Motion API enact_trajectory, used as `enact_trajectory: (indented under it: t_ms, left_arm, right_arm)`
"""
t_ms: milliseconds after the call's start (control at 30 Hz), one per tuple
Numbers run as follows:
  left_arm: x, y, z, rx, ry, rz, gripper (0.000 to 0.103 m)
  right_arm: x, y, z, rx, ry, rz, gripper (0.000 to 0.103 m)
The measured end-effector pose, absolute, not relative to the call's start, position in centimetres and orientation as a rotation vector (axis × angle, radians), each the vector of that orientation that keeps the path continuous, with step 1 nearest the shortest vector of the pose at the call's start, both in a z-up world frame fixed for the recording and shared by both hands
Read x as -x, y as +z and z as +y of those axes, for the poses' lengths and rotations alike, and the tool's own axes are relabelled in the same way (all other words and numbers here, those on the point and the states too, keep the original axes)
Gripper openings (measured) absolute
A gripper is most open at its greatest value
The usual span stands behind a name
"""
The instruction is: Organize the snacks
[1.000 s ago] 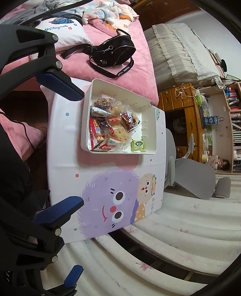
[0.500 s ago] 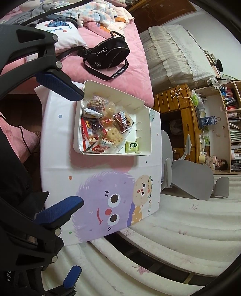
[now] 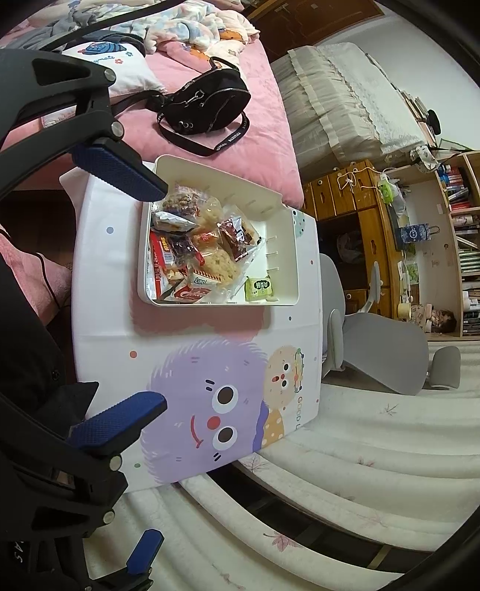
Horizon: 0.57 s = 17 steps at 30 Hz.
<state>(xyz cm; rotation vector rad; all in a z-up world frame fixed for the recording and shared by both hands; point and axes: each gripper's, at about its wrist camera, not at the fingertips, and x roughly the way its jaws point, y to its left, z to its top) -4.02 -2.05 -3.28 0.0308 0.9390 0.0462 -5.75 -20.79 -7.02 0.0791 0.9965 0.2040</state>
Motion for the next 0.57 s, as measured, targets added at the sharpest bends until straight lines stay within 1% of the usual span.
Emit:
enact_trajectory:
  t_ms: [567]
  left_arm:
    - [3.39, -3.28, -2.14, -0.031, 0.043, 0.941, 0.102]
  right_arm:
    - [4.97, -7.30, -21.04, -0.083, 0.203, 1.007, 0.103]
